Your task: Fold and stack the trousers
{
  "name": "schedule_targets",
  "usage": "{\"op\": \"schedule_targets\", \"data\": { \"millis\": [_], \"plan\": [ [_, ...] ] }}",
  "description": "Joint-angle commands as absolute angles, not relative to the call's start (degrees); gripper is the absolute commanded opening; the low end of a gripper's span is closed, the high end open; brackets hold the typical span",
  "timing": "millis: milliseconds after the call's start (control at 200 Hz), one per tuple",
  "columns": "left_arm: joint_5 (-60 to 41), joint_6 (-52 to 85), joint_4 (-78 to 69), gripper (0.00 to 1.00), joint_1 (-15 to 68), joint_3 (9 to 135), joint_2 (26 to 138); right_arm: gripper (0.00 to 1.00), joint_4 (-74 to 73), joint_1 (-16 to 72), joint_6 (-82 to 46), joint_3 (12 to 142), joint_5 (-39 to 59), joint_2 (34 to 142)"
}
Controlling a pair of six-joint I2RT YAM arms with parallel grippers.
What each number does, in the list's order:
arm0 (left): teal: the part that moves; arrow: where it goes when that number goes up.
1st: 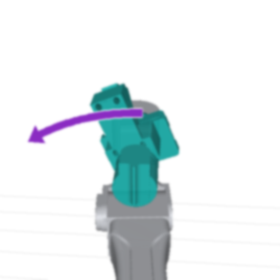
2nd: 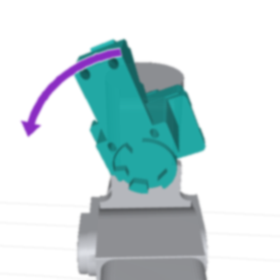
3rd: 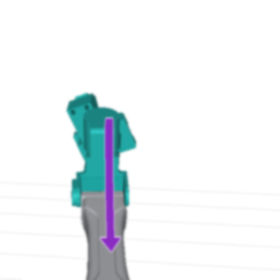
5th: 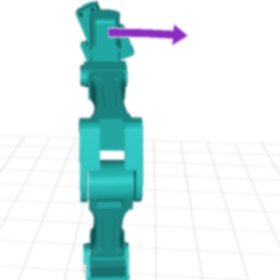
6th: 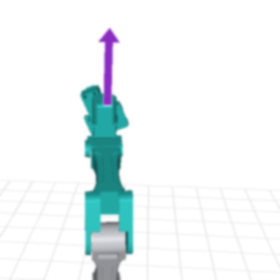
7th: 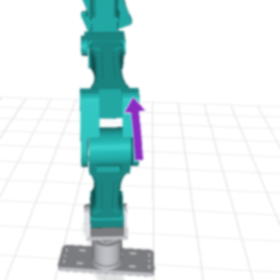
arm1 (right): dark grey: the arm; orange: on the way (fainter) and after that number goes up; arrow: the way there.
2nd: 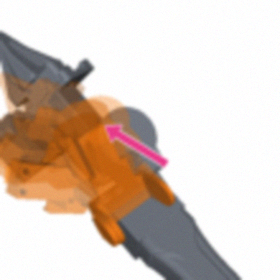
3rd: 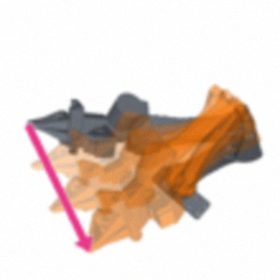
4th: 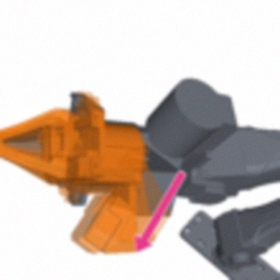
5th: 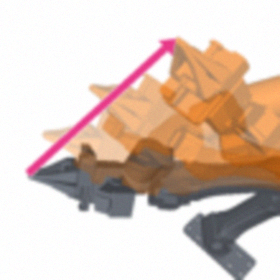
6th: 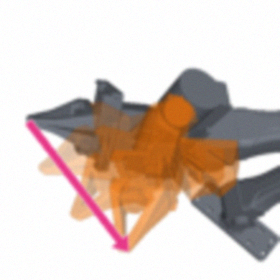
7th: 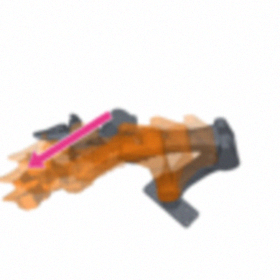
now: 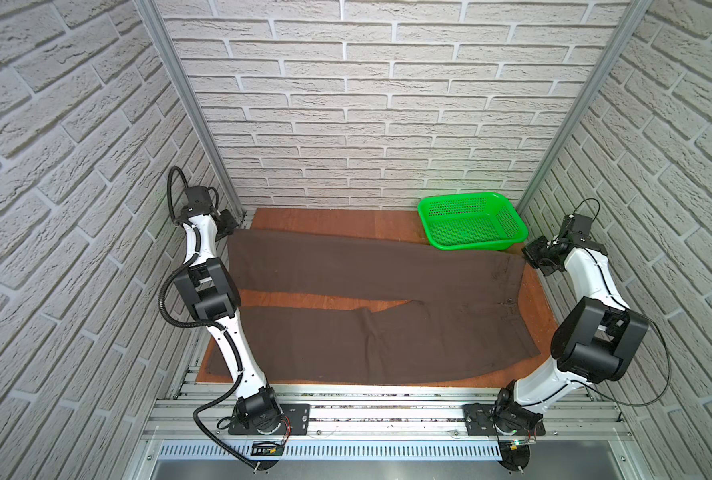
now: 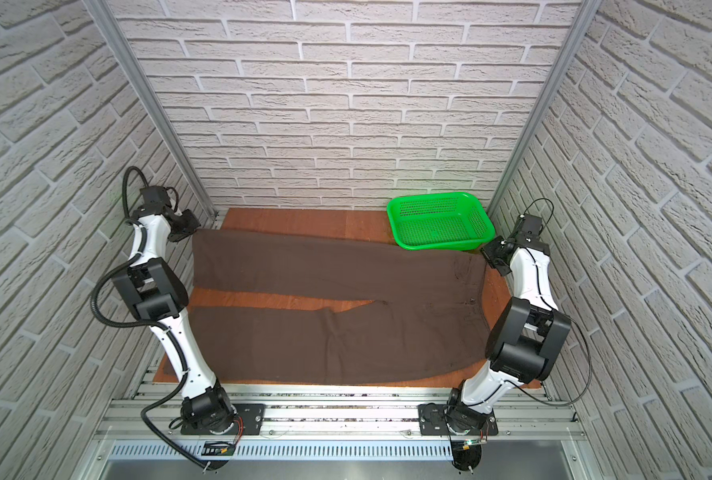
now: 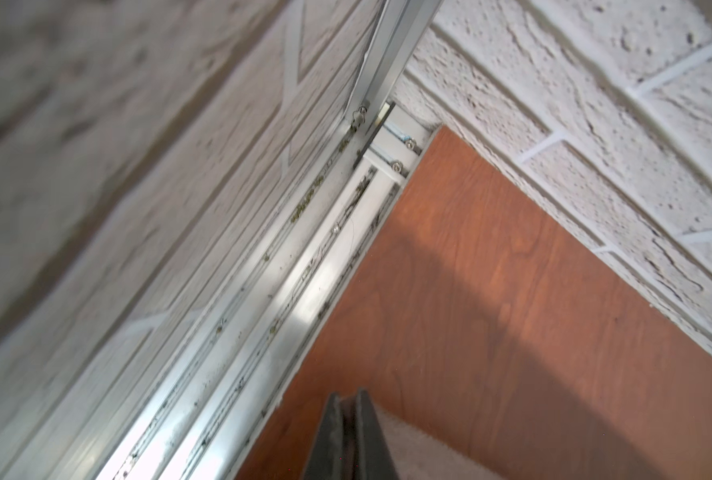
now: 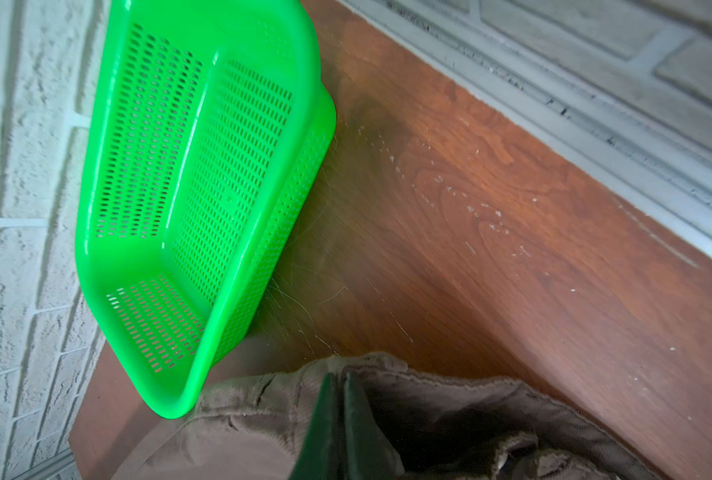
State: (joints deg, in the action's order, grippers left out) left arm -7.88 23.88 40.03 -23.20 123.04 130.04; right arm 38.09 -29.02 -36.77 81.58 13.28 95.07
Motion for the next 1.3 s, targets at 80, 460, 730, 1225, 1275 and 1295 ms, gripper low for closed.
{"op": "schedule_targets", "data": {
  "millis": [80, 460, 730, 1225, 1275, 1295],
  "plan": [
    [-8.7, 26.8, 31.3, 0.00, -26.2, 115.0, 124.1, 0.05, 35.0, -30.2, -35.3, 80.4, 11.3, 93.4],
    [-10.7, 29.9, 26.6, 0.00, -28.5, 105.0, 119.2, 0.05, 33.0, -30.3, -34.5, 76.8, 11.2, 91.9],
    [-13.0, 31.1, 28.6, 0.00, -27.2, 115.6, 122.0, 0.06, 21.8, -28.1, -33.0, 80.9, 9.1, 91.0],
    [-16.5, 34.4, 33.4, 0.00, -24.8, 136.8, 134.4, 0.06, 15.8, -27.2, -30.4, 90.7, 0.3, 98.5],
    [-16.6, 34.6, 32.7, 0.00, -24.7, 135.8, 134.1, 0.06, 15.6, -27.0, -29.8, 90.9, 0.3, 99.2],
    [-16.5, 34.6, 32.3, 0.00, -24.6, 135.0, 133.7, 0.06, 15.6, -27.0, -29.5, 90.8, 0.3, 99.5]
  ]
}}
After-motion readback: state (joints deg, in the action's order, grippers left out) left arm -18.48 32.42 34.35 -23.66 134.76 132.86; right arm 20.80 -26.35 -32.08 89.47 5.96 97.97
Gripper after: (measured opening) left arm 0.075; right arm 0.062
